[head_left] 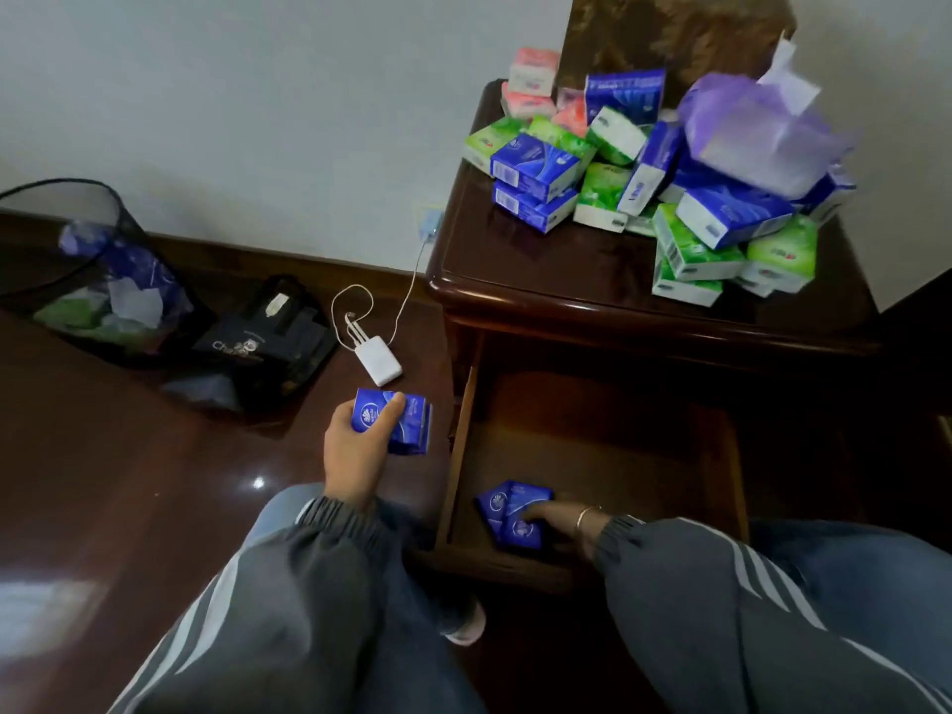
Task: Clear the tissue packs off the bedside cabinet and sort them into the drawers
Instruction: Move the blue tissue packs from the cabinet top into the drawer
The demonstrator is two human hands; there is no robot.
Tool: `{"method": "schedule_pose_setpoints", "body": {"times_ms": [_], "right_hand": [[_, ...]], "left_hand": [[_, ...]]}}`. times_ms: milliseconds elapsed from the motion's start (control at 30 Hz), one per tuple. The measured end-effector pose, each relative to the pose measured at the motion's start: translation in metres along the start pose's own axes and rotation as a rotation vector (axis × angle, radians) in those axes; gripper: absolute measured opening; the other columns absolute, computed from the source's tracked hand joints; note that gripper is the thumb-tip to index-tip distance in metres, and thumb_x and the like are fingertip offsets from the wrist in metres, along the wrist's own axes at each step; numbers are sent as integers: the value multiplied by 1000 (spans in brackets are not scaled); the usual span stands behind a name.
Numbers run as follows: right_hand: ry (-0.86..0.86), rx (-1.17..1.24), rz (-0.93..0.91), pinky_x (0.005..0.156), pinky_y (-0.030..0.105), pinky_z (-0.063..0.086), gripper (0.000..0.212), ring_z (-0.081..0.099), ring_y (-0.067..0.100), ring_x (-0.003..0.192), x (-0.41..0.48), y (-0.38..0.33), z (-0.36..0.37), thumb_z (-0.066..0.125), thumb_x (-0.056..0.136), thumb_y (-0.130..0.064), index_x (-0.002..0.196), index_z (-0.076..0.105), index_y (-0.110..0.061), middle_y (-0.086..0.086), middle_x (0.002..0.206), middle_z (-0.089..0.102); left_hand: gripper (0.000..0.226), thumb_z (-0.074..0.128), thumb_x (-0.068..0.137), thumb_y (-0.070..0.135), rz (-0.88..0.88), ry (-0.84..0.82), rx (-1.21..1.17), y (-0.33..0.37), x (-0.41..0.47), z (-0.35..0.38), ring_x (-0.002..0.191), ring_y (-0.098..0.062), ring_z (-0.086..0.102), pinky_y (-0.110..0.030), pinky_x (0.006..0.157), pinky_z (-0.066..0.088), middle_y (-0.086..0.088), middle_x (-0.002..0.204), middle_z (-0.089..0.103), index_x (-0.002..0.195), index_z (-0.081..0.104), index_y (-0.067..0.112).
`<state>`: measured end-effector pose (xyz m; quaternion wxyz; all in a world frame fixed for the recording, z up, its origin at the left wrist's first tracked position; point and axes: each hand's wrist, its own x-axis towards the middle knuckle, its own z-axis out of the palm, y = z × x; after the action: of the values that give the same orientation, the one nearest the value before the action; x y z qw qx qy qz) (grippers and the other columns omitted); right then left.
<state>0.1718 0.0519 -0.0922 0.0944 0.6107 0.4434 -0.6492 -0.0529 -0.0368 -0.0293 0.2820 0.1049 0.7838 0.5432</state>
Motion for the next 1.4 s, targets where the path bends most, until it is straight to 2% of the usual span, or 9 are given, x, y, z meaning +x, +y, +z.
{"method": "schedule_pose_setpoints", "body": {"times_ms": [133,267,400,567,700,833,967,1167,1400], "right_hand": [[2,-132,-85,88,33,52,36,63,30,106,12,-2,-6,66,83,-9,117,58,-2,17,116,65],[0,-264,-178,96,36,48,38,61,32,111,16,-6,-9,63,87,-13,121,55,1,19,121,62],[-14,-508,-267,96,33,47,37,61,27,110,16,-9,3,61,89,-23,121,58,-4,14,121,64],[-52,-718,-291,97,27,41,39,55,27,118,10,-7,39,47,96,-29,129,52,-7,14,130,58],[-77,-832,-222,94,25,37,43,52,28,119,-3,-14,39,30,101,-33,125,52,-3,19,133,54],[70,-582,-242,83,29,40,44,56,23,97,-17,-35,17,27,102,-33,95,59,-4,19,105,58],[-48,-19,-329,71,24,46,36,63,7,86,-41,-60,-1,43,93,-50,114,59,-26,-6,99,66],[-122,-280,-351,59,10,44,18,58,1,73,-51,-57,-12,67,83,-34,96,63,-23,-11,83,64],[110,76,32,61,25,39,22,55,13,72,-31,-10,-43,66,84,-29,100,60,-15,5,88,65]], "left_hand": [[46,75,77,40,-47,1,-51,-2,7,1,73,-9,60,-22,66,46,0,88,66,108,63,7],[51,75,76,44,-86,-22,-48,-1,9,4,81,-14,63,-26,70,50,-6,99,68,110,62,8],[42,75,76,45,-108,-63,-84,0,9,7,90,-24,67,-35,76,55,-14,110,65,103,63,14],[38,73,77,44,-132,-120,-96,0,6,10,65,-4,62,-16,53,44,-2,89,69,102,62,17],[30,72,81,36,-125,-211,-86,4,1,13,70,-2,66,-15,58,50,3,86,70,102,62,17],[30,68,86,31,-123,-390,-62,8,-10,17,92,-23,69,-38,87,56,-11,101,72,108,62,11],[19,60,92,28,-93,-586,67,8,-19,24,90,-18,66,-42,97,50,-8,100,70,107,62,15],[33,49,98,27,-251,-858,23,4,-37,35,105,-14,62,-28,96,49,-5,116,65,128,53,17],[54,44,99,37,-110,-465,501,0,-23,35,134,-26,41,-38,112,33,-12,146,42,144,37,8]]}}
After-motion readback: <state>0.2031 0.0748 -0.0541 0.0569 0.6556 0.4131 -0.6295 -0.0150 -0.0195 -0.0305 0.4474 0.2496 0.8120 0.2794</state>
